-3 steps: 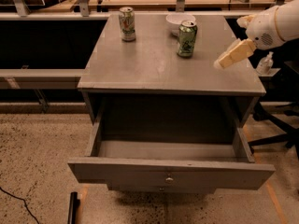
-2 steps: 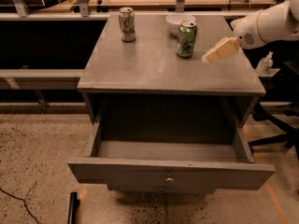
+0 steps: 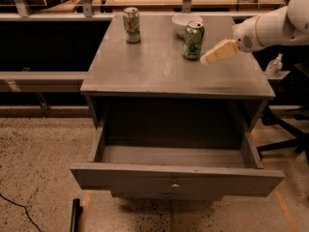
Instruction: Place green can into top drawer
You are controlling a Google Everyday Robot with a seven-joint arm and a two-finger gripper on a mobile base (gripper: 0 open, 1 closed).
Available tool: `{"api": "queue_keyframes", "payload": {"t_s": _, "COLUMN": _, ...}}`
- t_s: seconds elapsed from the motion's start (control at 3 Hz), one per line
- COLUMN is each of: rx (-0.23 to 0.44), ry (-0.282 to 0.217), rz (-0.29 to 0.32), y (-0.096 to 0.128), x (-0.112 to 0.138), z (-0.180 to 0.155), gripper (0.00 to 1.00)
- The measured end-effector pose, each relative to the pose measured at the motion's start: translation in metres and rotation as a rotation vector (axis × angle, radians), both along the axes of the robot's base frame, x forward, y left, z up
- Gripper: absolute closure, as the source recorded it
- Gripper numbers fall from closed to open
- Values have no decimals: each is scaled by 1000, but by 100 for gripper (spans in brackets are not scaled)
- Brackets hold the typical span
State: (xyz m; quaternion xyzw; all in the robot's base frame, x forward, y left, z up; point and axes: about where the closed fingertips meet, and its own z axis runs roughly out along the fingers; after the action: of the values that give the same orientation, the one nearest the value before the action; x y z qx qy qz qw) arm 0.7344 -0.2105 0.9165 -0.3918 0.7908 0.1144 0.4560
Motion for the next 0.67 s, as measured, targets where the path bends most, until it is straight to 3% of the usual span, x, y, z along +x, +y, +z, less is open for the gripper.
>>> {"api": "queue_keyframes", "payload": {"t_s": 0.67, "rx": 130, "ry": -1, "rz": -116, "y": 30, "x": 69, "z": -13, "gripper": 0}}
